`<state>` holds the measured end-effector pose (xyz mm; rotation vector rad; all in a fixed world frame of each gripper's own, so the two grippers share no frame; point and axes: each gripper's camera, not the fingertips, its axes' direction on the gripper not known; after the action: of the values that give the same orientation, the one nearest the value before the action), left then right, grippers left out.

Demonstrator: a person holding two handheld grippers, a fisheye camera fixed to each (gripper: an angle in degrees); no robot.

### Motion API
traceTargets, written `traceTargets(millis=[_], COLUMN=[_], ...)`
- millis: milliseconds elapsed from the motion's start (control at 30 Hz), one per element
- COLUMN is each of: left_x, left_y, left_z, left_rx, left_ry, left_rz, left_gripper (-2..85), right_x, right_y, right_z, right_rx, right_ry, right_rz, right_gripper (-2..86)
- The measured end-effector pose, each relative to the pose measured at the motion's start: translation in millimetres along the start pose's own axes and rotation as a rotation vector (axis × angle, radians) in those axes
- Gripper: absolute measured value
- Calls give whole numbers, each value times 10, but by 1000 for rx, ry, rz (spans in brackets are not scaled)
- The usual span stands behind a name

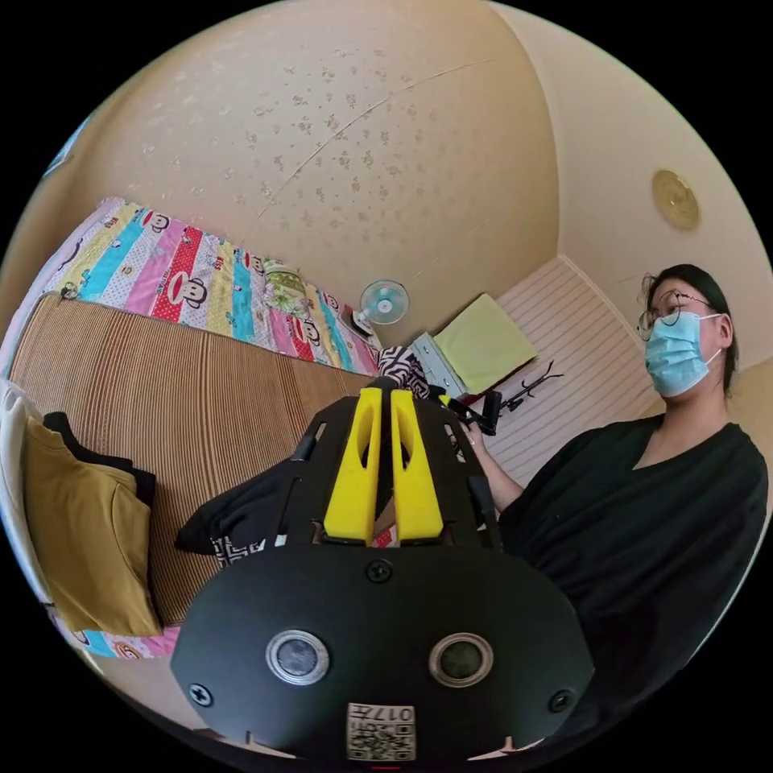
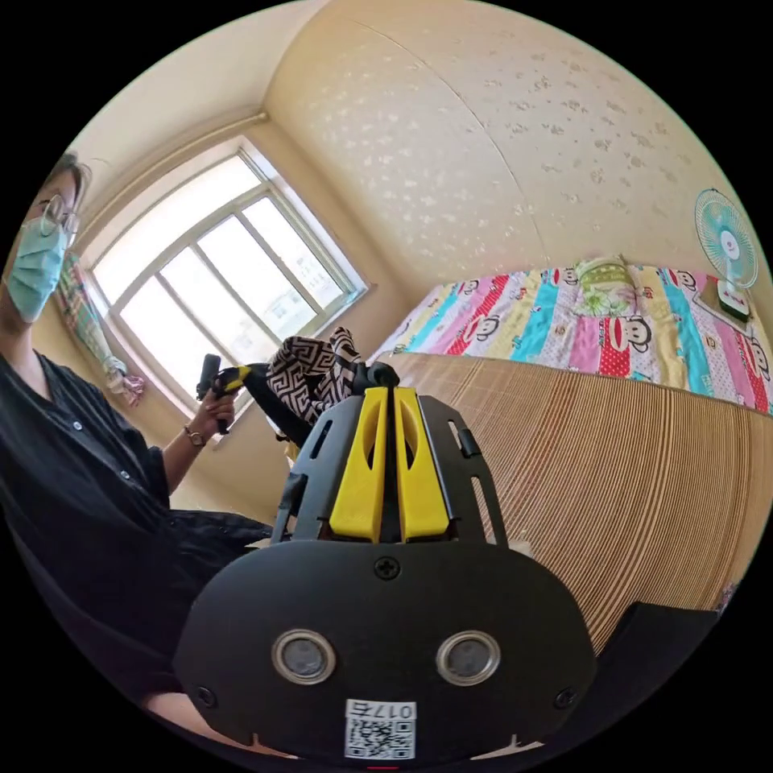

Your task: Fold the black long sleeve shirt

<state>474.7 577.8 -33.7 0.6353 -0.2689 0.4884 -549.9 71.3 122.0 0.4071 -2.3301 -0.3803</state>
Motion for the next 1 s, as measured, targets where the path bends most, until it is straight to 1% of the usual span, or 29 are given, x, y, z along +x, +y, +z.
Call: traceTargets(millis=[67,200,300,400,500,533,567,600,633,667,700,733,767,800,833,867,900,967,1000], left_x=[183,527,732,728,457,357,103,-215,-404,-818,-1280,-1515,-1968,-2408,-2612,-2971,-3242,-3495,-3566], left_y=[53,84,-27,-307,-687,-770,-939,-1092,-1162,-1285,-1378,-1406,-1415,-1368,-1322,-1193,-1030,-727,-497], left_z=[-101,-287,-362,-326,-106,-30,159,381,507,782,1078,1222,1490,1742,1848,2016,2125,2219,2262], left_rx=[19,61,95,104,76,65,31,-4,-18,-47,-78,-85,-84,-78,-76,-77,-83,-91,-113], left_ry=[80,205,238,168,56,35,2,-22,-40,-85,-127,-147,-183,-222,-248,-310,-369,-420,-432], left_rz=[53,130,188,133,68,45,-1,-49,-77,-135,-213,-253,-330,-398,-430,-487,-530,-540,-503], left_gripper=[-6,-7,-7,-7,-6,-6,-5,-4,-3,0,5,8,20,37,41,49,58,72,77], right_x=[-376,-853,-1137,-1258,-1174,-1043,-851,-737,-472,-140,40,406,765,944,1297,1620,1770,2237,2293], right_y=[56,126,103,-86,-441,-635,-834,-924,-1079,-1212,-1270,-1370,-1430,-1439,-1409,-1324,-1264,-938,-829], right_z=[-492,-1118,-1518,-1742,-1678,-1541,-1341,-1219,-921,-558,-365,65,545,780,1206,1532,1669,2027,2068], right_rx=[55,158,241,279,226,164,85,50,-22,-98,-131,-211,-305,-338,-362,-362,-369,-402,-392], right_ry=[-32,-50,-26,8,113,139,162,192,281,381,427,514,613,663,731,748,750,786,773], right_rz=[-97,-194,-240,-229,-196,-170,-135,-117,-85,-43,-12,33,40,46,67,95,115,276,308], right_gripper=[14,13,12,12,12,12,12,12,13,13,14,15,16,17,18,18,19,26,29])
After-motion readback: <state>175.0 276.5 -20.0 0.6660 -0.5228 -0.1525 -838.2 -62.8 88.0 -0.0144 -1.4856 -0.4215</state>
